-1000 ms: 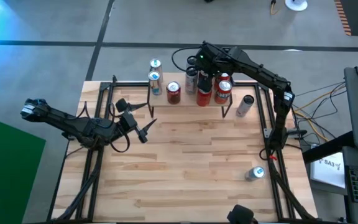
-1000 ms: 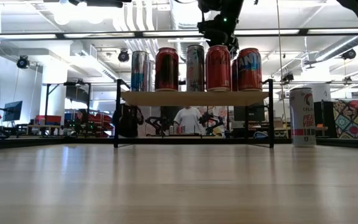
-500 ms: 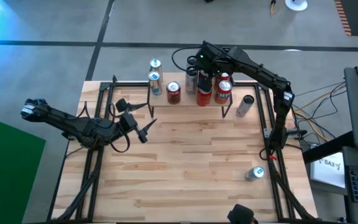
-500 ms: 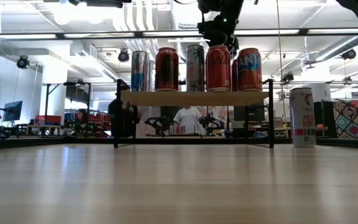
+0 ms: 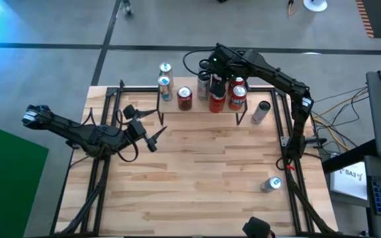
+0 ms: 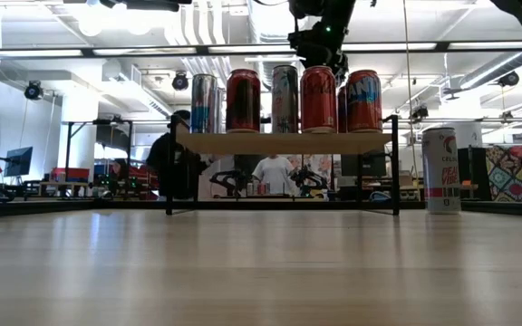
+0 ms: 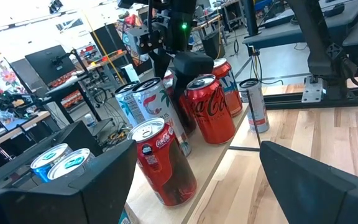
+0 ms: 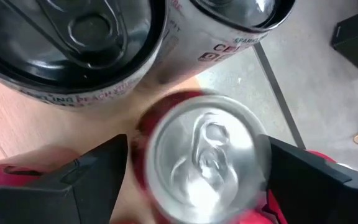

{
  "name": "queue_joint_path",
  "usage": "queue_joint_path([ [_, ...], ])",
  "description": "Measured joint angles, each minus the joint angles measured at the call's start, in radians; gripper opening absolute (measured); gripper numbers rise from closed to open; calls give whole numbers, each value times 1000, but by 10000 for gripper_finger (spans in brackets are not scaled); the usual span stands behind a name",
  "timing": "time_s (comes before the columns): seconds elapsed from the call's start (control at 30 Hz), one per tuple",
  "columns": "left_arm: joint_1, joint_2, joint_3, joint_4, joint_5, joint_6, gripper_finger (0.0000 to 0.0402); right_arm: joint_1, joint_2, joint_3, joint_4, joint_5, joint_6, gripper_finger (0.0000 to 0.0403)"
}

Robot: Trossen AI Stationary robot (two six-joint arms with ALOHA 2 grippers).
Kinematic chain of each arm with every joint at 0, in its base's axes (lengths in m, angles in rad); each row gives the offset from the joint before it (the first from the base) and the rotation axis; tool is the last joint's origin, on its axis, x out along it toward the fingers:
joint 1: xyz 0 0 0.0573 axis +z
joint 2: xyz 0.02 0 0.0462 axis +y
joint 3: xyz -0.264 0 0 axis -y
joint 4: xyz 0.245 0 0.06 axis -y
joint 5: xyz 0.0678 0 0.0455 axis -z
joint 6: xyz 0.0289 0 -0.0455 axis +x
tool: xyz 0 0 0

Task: Place canned beverage on shelf
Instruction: Put the red soda can on the shelf, then adjust the red black soda can from the shelf

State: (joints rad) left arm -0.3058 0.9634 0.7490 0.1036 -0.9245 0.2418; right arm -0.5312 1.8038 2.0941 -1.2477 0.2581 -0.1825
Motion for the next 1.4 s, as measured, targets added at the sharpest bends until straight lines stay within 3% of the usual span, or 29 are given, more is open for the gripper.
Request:
queue_joint_path([
  [0.7,0,0,0,0,0,-1,325,0,0,11,-1,5,-1,345],
  [1.4,0,0,0,0,0,-8,325,54,-11,175,-65,6,52,343],
])
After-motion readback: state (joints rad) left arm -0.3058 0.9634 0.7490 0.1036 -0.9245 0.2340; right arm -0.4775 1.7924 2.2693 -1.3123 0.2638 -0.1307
